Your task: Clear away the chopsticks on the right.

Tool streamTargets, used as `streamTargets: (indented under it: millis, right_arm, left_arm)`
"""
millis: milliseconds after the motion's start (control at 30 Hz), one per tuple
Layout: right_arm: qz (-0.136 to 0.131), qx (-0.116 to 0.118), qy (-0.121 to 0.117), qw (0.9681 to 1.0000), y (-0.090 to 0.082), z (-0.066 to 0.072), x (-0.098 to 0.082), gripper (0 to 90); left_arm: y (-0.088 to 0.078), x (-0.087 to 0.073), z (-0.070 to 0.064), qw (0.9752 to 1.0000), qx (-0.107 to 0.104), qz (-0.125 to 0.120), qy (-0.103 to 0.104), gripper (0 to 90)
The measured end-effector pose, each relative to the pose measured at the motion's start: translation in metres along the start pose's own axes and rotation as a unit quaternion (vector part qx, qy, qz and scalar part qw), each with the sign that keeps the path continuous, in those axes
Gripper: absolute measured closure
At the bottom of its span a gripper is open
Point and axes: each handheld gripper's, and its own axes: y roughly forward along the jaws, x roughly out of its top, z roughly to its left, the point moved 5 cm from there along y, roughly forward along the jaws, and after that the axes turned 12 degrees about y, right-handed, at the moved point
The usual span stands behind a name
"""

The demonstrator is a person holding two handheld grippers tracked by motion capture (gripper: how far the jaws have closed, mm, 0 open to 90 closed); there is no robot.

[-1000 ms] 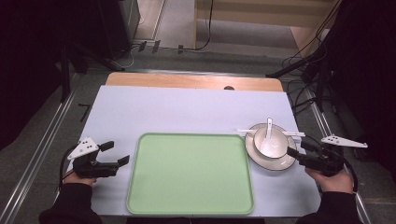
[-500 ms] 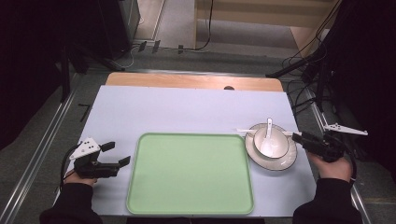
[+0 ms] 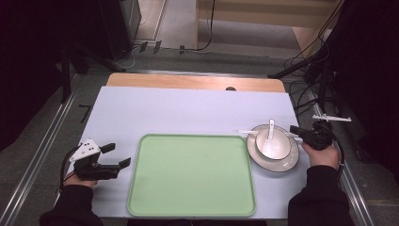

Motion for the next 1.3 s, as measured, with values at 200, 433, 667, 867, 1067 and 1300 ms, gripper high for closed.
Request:
streamTargets:
  millis: [200,433,667,867,1067,1300]
  right_arm:
    - [0.024,-0.001,-0.019,0.9995,0.014,0.003,0.000,90.0]
    - [0.038,0.007,-0.027,0.9989,0.020,0.002,0.000,90.0]
    - [0.040,0.011,-0.023,0.9989,0.020,0.000,0.000,90.0]
    - [0.050,0.013,-0.023,0.9984,0.018,-0.001,-0.003,90.0]
    - [0.057,0.012,-0.024,0.9980,0.015,-0.004,-0.005,90.0]
    - [0.063,0.017,-0.024,0.9975,0.008,-0.008,-0.011,90.0]
  left_arm:
    - [-0.001,-0.001,-0.001,1.0000,0.001,-0.002,-0.003,14.1]
    - [-0.002,-0.001,-0.002,1.0000,-0.002,-0.001,0.000,14.1]
    - [-0.002,-0.001,-0.001,1.0000,-0.003,-0.002,0.000,14.2]
    - [-0.003,-0.001,-0.002,1.0000,-0.003,-0.002,-0.001,14.1]
    - [-0.003,0.000,-0.001,1.0000,-0.003,-0.005,-0.001,14.2]
    - [-0.003,0.000,-0.002,1.0000,-0.002,-0.005,-0.001,14.2]
